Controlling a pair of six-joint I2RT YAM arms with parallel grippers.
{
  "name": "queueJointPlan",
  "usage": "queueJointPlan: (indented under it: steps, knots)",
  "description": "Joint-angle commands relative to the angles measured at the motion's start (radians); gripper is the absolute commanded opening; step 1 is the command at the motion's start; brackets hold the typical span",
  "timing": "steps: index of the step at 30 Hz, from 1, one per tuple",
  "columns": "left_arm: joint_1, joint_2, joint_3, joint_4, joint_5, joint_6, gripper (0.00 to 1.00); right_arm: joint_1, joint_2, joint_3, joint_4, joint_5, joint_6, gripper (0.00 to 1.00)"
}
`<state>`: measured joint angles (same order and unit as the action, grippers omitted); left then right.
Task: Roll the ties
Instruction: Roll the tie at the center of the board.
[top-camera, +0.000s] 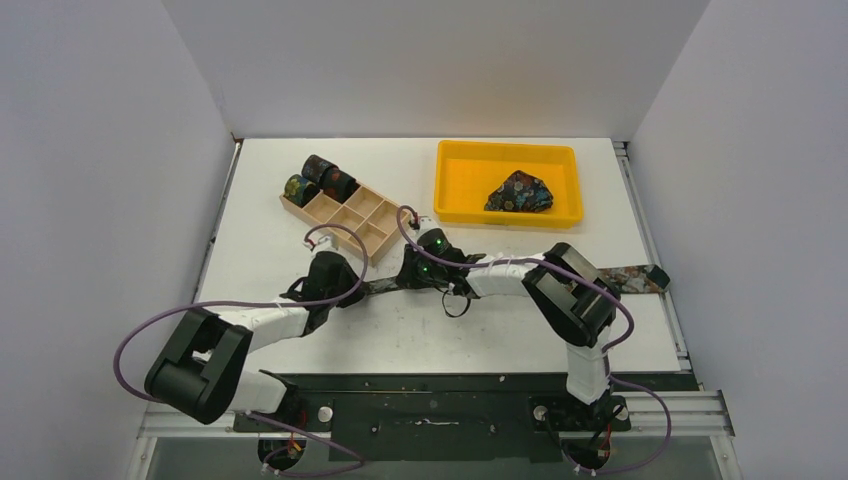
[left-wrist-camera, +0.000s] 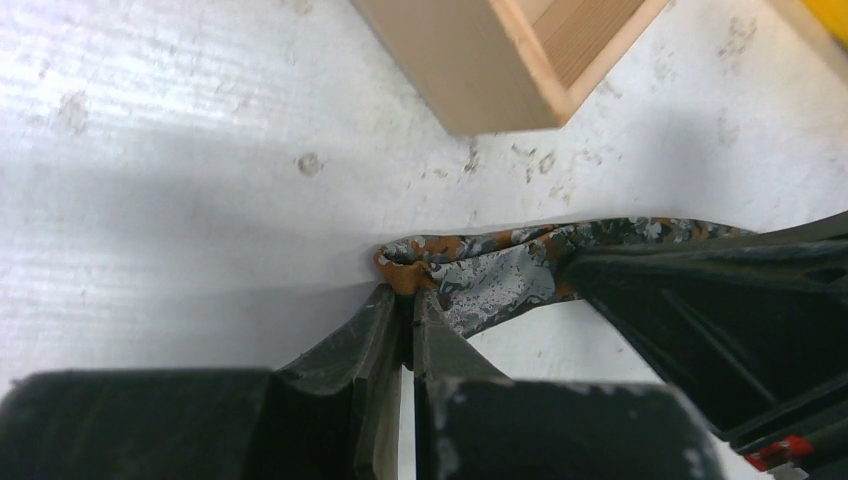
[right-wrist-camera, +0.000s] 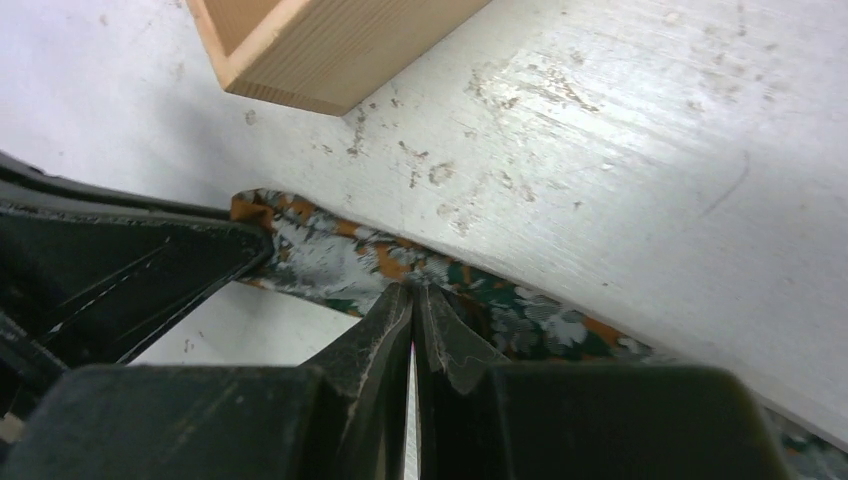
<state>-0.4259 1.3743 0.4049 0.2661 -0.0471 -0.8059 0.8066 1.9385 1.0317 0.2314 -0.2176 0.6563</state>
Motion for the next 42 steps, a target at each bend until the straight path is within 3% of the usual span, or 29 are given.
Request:
queueJointPlan:
  steps: [1,13,28,42]
  knots:
    - [-0.062,-0.044,0.065,-0.239,-0.127,0.041,0.0,0.022,-0.068,0.007,-0.079,0.108,-0.066,0.05]
    - [-0.116,-0.164,0.076,-0.384,-0.172,0.046,0.0,0.1,-0.048,0.085,-0.119,0.124,-0.09,0.05]
    - [-0.116,-0.312,0.092,-0.464,-0.18,0.07,0.0,0.141,0.039,0.058,-0.063,0.072,-0.011,0.05]
    - [-0.124,-0.357,0.076,-0.333,-0.068,0.08,0.0,0.152,0.149,0.016,0.103,-0.031,0.155,0.05]
